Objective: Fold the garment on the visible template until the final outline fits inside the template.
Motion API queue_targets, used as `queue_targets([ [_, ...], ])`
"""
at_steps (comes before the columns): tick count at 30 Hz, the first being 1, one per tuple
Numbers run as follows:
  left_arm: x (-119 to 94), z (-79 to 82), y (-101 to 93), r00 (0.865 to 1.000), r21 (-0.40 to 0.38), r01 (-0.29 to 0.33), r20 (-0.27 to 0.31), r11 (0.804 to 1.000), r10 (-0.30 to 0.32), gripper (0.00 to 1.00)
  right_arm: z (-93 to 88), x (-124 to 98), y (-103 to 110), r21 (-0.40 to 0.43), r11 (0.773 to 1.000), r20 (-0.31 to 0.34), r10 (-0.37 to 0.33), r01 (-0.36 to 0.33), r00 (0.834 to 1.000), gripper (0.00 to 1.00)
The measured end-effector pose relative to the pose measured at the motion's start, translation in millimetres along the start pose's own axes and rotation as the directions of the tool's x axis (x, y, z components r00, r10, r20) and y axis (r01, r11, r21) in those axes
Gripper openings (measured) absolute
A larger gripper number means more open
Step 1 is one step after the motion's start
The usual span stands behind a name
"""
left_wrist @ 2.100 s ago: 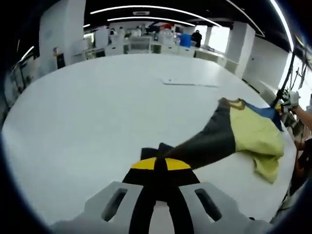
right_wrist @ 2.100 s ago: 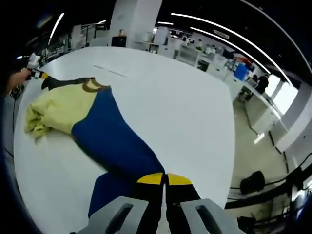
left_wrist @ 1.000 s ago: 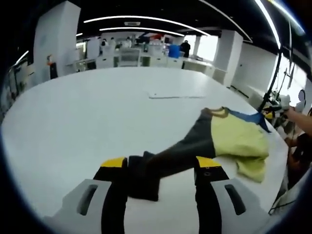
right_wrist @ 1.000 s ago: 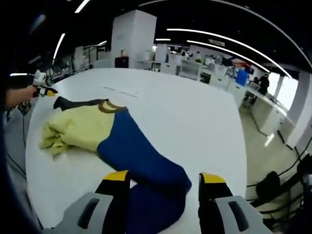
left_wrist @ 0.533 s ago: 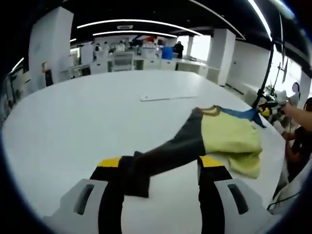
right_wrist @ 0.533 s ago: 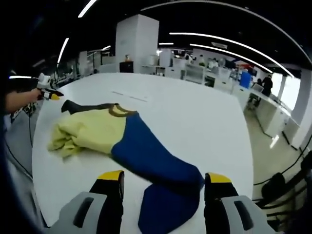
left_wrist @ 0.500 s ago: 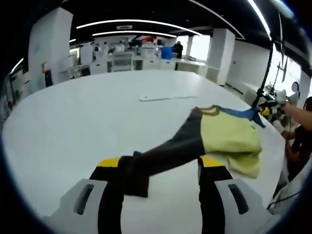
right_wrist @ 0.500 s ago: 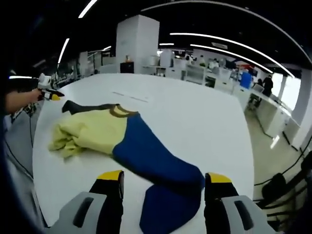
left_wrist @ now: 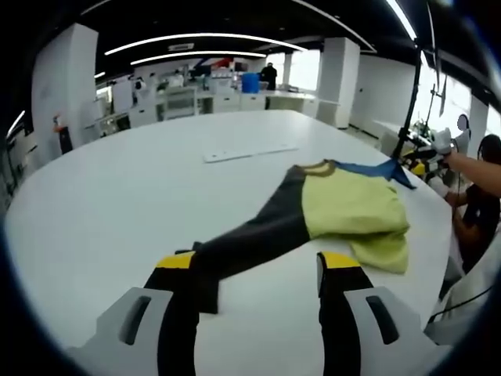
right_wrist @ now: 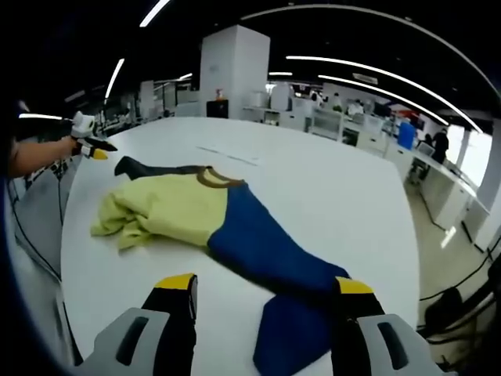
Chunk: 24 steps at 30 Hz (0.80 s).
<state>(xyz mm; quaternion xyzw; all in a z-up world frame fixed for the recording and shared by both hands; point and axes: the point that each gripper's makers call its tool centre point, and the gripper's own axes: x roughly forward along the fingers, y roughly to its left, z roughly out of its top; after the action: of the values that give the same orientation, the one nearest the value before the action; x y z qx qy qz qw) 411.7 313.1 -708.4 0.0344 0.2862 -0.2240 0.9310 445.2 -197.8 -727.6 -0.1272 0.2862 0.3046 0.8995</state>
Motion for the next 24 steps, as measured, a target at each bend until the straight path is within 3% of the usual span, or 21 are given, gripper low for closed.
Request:
queue_targets([
  [24,8,-18.5,-40.4,0.993,0.041,0.114,-0.032,0.993,-0.112,0.51,-8.0,9,39,-0.014,0.996,0.007,0.090,-0.090,0.996,0.60],
])
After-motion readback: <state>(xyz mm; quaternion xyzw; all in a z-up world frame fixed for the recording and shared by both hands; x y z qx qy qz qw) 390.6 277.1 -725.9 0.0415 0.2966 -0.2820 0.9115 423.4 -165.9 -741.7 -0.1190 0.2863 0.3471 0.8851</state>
